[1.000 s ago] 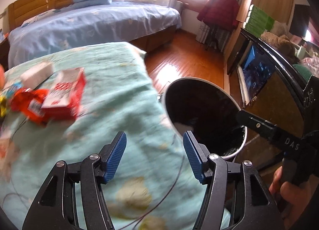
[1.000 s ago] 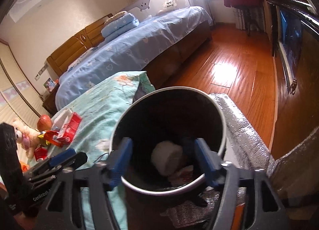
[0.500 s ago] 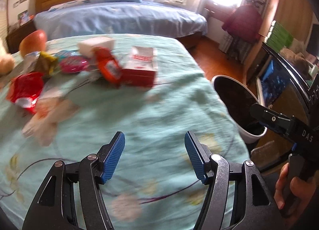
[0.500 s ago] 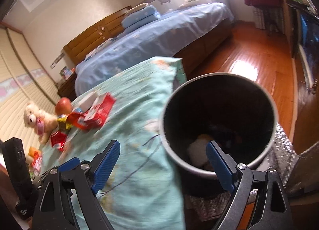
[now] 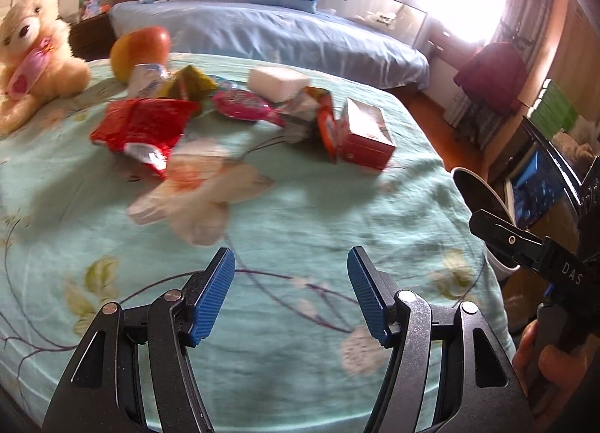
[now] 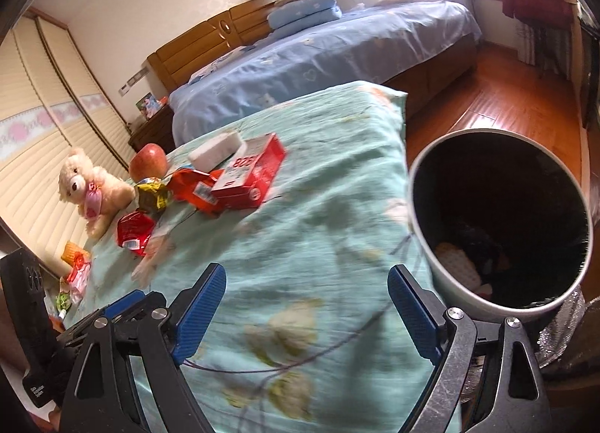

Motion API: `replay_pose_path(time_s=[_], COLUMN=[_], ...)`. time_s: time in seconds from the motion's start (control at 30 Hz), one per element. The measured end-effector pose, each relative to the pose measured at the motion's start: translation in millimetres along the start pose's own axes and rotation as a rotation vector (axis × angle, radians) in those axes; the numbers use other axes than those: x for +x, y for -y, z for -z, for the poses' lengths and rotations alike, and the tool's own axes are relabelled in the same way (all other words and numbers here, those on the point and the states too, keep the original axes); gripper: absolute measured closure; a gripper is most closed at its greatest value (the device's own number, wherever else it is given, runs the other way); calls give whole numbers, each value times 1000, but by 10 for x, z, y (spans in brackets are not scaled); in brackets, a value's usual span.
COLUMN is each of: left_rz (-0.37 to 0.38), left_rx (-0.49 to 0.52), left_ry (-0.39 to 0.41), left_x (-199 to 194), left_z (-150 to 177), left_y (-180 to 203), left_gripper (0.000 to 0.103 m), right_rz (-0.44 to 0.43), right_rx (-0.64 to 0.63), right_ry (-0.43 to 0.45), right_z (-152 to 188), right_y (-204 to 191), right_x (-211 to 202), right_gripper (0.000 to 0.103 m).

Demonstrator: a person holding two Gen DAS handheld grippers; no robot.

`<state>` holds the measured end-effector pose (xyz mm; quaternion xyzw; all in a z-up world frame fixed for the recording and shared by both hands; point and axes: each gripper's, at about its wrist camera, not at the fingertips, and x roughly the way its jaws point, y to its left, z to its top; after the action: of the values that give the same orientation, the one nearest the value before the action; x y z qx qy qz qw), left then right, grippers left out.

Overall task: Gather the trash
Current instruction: 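Grasp the red snack bag with the left tool while the right tool grasps the red-white milk carton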

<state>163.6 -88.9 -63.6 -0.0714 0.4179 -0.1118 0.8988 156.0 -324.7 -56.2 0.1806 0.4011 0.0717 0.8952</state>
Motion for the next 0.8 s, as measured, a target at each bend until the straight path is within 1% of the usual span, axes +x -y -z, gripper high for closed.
replay_pose_path(time_s=[0.23,0.8], left_rz=[-34,-105], left_rx=[-40,-146], left_ry=[29,48], left_x=[-79,-122], left_z=[0,-127], left_y=[-223,-852], left_gripper=[39,38], right_rz=[-3,22], right_rx=[-15,-64], right_ry=[-2,-14], right_z=[-4,-117], right_y=[-193,-517], right_x=[110,409], right_gripper=[14,14])
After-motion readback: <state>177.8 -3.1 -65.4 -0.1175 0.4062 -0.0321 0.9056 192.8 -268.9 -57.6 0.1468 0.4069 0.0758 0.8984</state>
